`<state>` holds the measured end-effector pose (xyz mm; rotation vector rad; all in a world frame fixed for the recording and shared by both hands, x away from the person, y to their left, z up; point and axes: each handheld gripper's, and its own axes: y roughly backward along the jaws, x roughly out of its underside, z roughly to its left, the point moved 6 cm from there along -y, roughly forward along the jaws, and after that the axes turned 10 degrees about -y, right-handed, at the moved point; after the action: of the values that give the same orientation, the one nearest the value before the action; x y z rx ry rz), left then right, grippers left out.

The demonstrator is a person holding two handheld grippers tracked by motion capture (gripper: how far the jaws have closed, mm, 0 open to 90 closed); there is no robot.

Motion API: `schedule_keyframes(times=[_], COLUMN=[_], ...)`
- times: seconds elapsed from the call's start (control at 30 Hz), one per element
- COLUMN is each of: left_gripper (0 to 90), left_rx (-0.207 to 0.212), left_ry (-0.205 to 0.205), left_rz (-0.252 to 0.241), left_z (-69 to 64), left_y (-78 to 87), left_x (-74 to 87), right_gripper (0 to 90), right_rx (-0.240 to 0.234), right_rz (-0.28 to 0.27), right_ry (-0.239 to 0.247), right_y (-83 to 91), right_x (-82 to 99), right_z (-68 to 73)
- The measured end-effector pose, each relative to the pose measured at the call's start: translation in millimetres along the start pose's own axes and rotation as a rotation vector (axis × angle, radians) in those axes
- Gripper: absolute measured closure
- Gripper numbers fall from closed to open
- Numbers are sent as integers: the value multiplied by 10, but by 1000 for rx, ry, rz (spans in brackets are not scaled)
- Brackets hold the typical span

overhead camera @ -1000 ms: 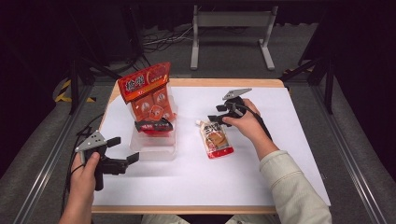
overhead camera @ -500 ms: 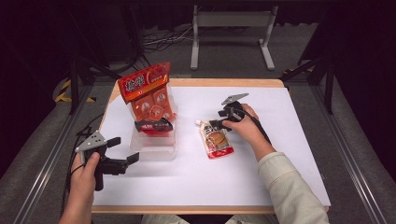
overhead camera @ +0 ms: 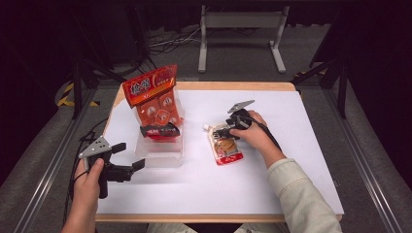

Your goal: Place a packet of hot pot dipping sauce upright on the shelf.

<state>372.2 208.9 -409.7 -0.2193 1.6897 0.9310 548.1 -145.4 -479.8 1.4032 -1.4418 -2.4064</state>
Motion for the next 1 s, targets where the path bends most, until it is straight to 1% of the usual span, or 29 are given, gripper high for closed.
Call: schedule_keyframes(times=[0.13,0.17,0.2,0.27,0.3,0.33,0.43,0.5,0.57,0.63,0.67,0.7,0.73,0.8,0.9,1.0], left_gripper=[14,13,13,14,14,14,13,13,14,14,14,14,14,14,14,14], left_rx=[-3,-2,-2,-1,0,1,2,2,2,4,3,2,2,2,2,2], left_ry=[-2,-2,0,1,2,-1,-1,-2,-2,0,-1,-1,-2,-2,-3,-2], left_rz=[-2,0,0,5,5,7,6,7,8,7,8,9,9,10,9,9], left_z=[5,5,4,3,1,2,-4,-5,-6,-6,-3,-1,-1,-1,-3,0], left_y=[-1,-2,-4,-8,-10,-12,-14,-15,-16,-17,-17,-16,-16,-16,-20,-16], left_x=[-2,0,1,4,5,5,2,2,4,6,7,8,9,10,10,11], right_gripper=[374,389,400,430,454,471,568,626,665,699,735,802,816,831,848,856], right_rx=[-1,-10,-10,-4,3,9,34,47,53,52,47,30,17,21,15,10], right_rz=[6,6,4,1,-2,-5,-11,-11,-13,-13,-12,-12,-7,-3,-2,-12], right_ry=[-8,-25,-25,-29,-42,-45,-50,-45,-46,-56,-63,-67,-66,-48,-50,-51], right_y=[-4,-7,-7,-5,-3,-3,1,6,12,13,17,20,22,24,47,87], right_x=[17,25,28,32,36,38,41,41,42,44,45,46,49,44,33,20], right_z=[8,13,13,15,22,23,28,24,16,18,23,32,43,57,70,74])
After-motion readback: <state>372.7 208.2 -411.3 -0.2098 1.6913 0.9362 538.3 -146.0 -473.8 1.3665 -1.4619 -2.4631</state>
